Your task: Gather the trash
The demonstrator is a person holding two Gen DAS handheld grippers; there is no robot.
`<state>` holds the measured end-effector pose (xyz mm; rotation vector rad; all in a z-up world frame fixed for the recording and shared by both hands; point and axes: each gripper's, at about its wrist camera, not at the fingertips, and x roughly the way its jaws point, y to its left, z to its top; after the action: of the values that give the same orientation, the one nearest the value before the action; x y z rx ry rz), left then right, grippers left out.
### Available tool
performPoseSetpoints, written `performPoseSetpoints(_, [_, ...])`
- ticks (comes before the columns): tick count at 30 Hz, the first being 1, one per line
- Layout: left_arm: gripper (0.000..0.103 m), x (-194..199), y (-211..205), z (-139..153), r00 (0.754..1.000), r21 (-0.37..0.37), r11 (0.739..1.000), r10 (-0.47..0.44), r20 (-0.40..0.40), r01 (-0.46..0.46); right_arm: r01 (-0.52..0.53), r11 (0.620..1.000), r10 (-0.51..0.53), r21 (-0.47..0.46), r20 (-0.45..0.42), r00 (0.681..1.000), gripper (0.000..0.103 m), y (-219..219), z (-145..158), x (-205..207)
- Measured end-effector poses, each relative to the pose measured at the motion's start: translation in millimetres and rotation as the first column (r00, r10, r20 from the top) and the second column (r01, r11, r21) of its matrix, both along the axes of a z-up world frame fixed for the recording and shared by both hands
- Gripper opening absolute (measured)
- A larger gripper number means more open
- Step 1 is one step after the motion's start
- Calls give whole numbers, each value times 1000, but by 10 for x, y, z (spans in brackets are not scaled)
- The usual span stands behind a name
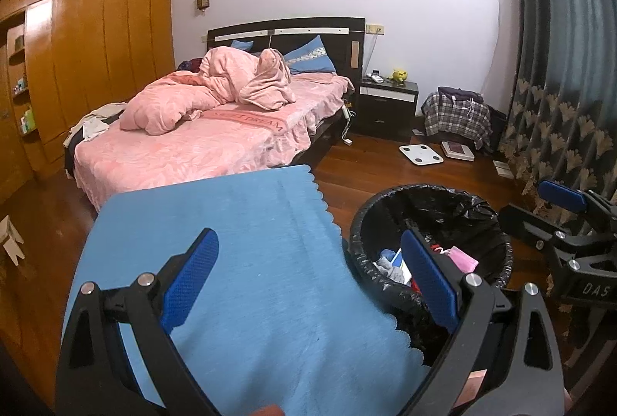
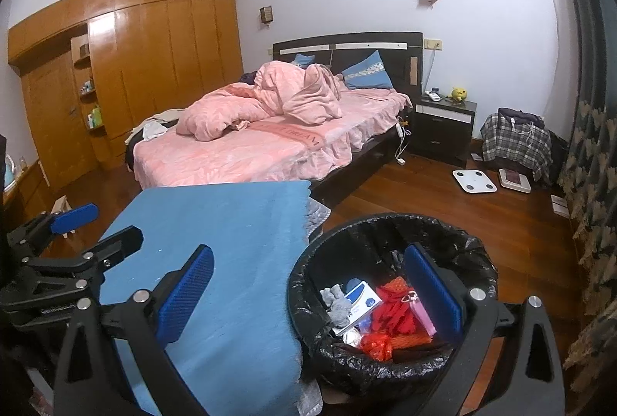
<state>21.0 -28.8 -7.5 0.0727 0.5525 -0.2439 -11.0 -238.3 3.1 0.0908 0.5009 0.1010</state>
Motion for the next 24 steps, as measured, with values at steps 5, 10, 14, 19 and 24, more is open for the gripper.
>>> performPoseSetpoints(5, [93, -8, -1, 7, 1000, 7, 1000, 4, 8, -4, -1, 1000, 1, 1, 0, 1000, 97, 4, 3, 0])
performPoseSetpoints(10, [93, -13, 0, 2, 1000, 5, 1000, 5, 7, -5, -1, 1000, 1, 2, -1, 1000, 97, 6, 1, -2])
performPoseSetpoints(14, [93, -13, -1, 0, 1000, 6, 1000, 4, 6, -4, -1, 1000, 1, 2, -1, 1000, 97, 4, 3, -1])
performPoseSetpoints(19, [93, -15, -5, 1, 1000, 5, 1000, 3, 6, -3, -1, 1000, 1, 2, -1, 1000, 97, 2, 5, 1])
performPoseSetpoints(24, [93, -19, -9, 7, 1000, 4, 1000, 4, 4, -4, -2, 1000, 2, 1, -1, 1000, 97, 3, 4, 2])
